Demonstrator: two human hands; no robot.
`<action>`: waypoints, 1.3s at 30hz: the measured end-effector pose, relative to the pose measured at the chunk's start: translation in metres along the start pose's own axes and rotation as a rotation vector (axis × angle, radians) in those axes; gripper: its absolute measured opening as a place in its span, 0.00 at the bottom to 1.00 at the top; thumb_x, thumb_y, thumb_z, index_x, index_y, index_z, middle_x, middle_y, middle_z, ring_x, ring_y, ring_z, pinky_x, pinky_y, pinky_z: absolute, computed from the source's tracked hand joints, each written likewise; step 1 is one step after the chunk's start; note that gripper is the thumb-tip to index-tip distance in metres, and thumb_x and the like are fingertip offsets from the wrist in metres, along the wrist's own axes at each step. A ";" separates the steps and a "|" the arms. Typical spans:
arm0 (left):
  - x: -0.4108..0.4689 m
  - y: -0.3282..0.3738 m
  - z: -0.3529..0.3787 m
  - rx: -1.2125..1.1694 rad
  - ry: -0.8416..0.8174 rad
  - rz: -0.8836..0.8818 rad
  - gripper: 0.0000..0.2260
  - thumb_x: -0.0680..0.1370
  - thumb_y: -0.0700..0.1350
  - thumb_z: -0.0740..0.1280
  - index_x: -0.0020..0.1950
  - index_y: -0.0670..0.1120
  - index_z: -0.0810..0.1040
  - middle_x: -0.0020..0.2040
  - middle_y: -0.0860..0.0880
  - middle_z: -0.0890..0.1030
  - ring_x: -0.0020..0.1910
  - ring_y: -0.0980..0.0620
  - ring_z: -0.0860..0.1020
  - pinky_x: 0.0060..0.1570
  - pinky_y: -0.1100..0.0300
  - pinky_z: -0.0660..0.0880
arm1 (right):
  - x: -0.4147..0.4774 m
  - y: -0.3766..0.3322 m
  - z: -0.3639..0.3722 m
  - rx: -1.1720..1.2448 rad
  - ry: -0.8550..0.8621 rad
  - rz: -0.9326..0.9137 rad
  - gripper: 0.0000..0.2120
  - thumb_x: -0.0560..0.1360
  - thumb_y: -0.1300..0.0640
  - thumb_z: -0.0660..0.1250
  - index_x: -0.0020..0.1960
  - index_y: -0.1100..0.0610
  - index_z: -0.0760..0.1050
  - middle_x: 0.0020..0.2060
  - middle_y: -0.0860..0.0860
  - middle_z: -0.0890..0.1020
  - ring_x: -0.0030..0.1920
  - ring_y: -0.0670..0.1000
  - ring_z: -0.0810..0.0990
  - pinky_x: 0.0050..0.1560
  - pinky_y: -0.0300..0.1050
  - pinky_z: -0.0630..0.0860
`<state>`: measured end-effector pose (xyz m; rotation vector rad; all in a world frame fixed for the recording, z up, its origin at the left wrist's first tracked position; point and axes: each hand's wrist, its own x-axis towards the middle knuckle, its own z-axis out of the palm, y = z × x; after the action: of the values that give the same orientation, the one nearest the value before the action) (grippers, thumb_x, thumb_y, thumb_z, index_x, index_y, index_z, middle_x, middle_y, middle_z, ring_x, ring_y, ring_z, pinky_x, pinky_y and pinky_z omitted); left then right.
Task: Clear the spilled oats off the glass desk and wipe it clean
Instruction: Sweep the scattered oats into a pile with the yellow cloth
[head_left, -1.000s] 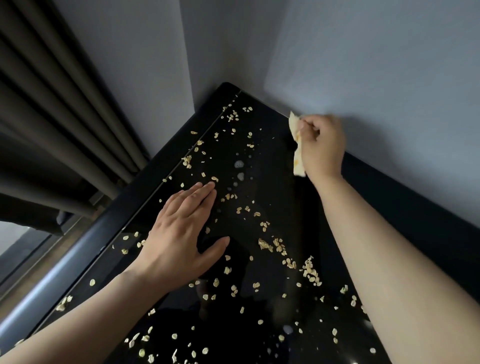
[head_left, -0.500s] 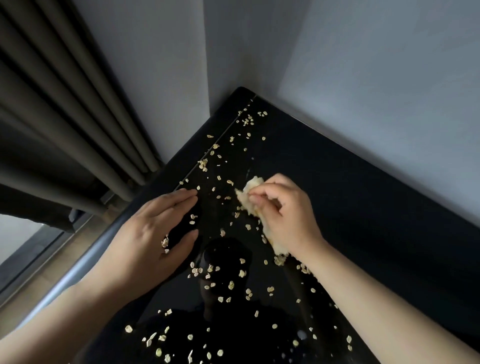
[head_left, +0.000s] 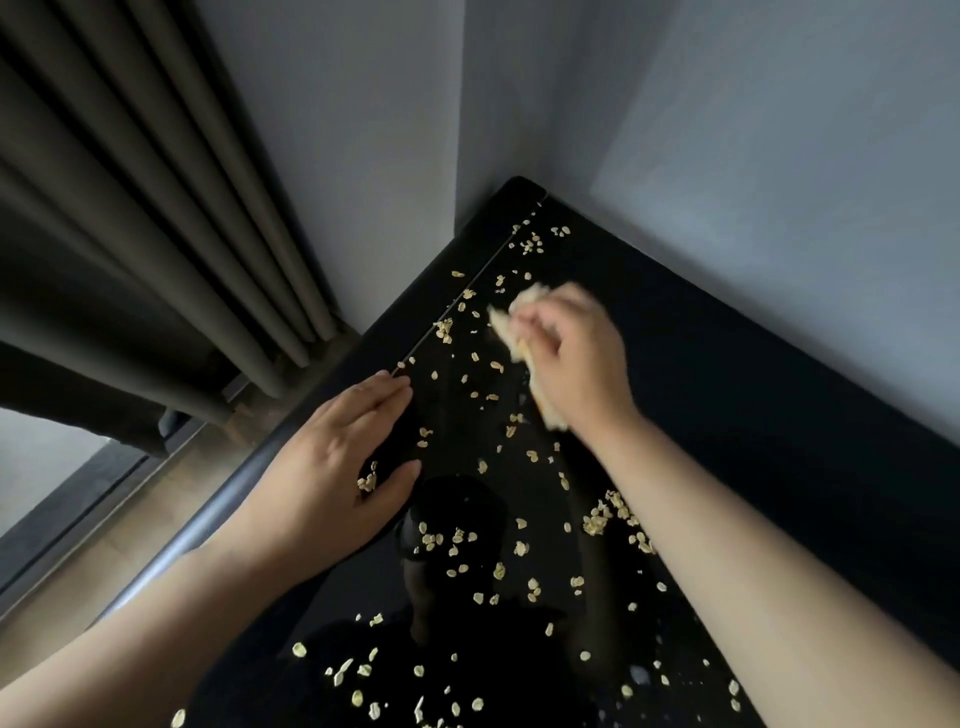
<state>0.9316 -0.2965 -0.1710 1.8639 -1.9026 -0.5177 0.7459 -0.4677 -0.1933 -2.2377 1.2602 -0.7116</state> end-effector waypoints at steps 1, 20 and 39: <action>-0.003 0.000 0.000 -0.005 -0.007 0.007 0.27 0.75 0.56 0.62 0.68 0.39 0.74 0.68 0.47 0.74 0.70 0.54 0.68 0.70 0.67 0.60 | -0.018 -0.008 -0.001 0.032 -0.049 -0.036 0.05 0.76 0.55 0.67 0.45 0.56 0.80 0.45 0.47 0.76 0.46 0.48 0.75 0.41 0.38 0.72; -0.004 -0.018 -0.004 0.024 0.026 0.043 0.25 0.77 0.53 0.62 0.68 0.37 0.74 0.70 0.46 0.72 0.71 0.52 0.68 0.69 0.61 0.64 | 0.129 0.048 -0.003 -0.040 0.235 0.280 0.07 0.78 0.56 0.65 0.50 0.55 0.81 0.51 0.54 0.80 0.47 0.49 0.77 0.44 0.36 0.68; -0.004 -0.028 -0.012 0.072 0.003 0.044 0.27 0.78 0.56 0.60 0.69 0.38 0.73 0.72 0.46 0.70 0.72 0.52 0.67 0.70 0.60 0.63 | 0.103 0.008 -0.020 0.015 0.174 0.083 0.06 0.75 0.58 0.66 0.48 0.56 0.82 0.42 0.51 0.78 0.42 0.45 0.73 0.41 0.32 0.65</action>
<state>0.9621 -0.2930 -0.1761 1.8608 -1.9800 -0.4378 0.7734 -0.5643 -0.1621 -2.1352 1.4155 -0.8974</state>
